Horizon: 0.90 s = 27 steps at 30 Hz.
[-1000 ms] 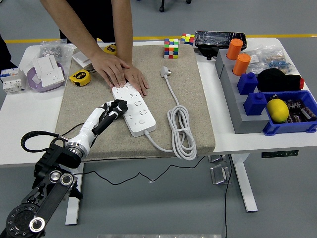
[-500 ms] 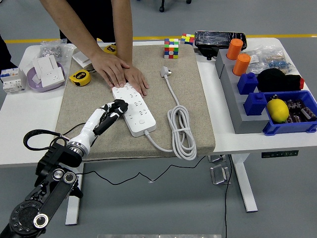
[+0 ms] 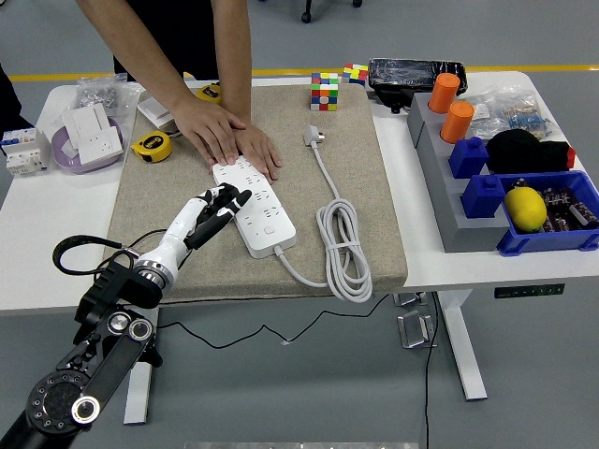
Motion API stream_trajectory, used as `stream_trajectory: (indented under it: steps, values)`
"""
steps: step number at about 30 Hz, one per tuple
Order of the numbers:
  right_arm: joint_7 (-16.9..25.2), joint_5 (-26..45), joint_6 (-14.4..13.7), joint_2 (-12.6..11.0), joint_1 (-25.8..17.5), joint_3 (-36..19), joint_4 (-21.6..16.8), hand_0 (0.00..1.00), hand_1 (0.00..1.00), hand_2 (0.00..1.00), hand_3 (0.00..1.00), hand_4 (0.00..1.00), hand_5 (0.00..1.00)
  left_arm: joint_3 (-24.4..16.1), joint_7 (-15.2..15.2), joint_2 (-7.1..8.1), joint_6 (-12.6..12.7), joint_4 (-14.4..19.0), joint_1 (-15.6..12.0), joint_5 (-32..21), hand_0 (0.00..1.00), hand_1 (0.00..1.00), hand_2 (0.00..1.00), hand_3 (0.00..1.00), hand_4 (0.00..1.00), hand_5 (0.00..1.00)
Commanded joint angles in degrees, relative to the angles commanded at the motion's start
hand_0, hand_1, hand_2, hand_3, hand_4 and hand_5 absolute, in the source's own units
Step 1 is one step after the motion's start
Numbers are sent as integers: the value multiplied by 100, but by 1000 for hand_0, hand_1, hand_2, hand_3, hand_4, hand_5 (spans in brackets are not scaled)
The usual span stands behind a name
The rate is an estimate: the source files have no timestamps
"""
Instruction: Pick up the plug,place it near the board,insert it into the board,press the button
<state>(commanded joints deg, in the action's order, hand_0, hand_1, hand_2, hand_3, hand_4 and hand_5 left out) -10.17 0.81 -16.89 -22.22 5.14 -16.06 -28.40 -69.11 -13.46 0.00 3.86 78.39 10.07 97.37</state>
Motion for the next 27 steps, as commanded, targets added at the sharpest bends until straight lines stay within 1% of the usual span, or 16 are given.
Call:
stream_trajectory:
  steps: [9,19,24,27]
  values:
    - [8,3,-1,-2,18,8,0,998,890,823,831,998,998,225,5,0,-14,-43,132,138,998,960,904,907,998,998]
    - [15,4,-4,-5,36,25,2,998,890,823,831,998,998,541,53,27,4,-153,440,462,998,956,899,907,998,998]
    - [20,0,-4,-5,39,50,1,998,890,823,830,998,998,658,91,57,-10,-290,605,562,998,954,898,906,998,998]
    - [19,-1,-5,-6,34,55,1,998,890,823,830,998,998,678,98,60,-21,-364,643,587,998,954,898,906,998,998]
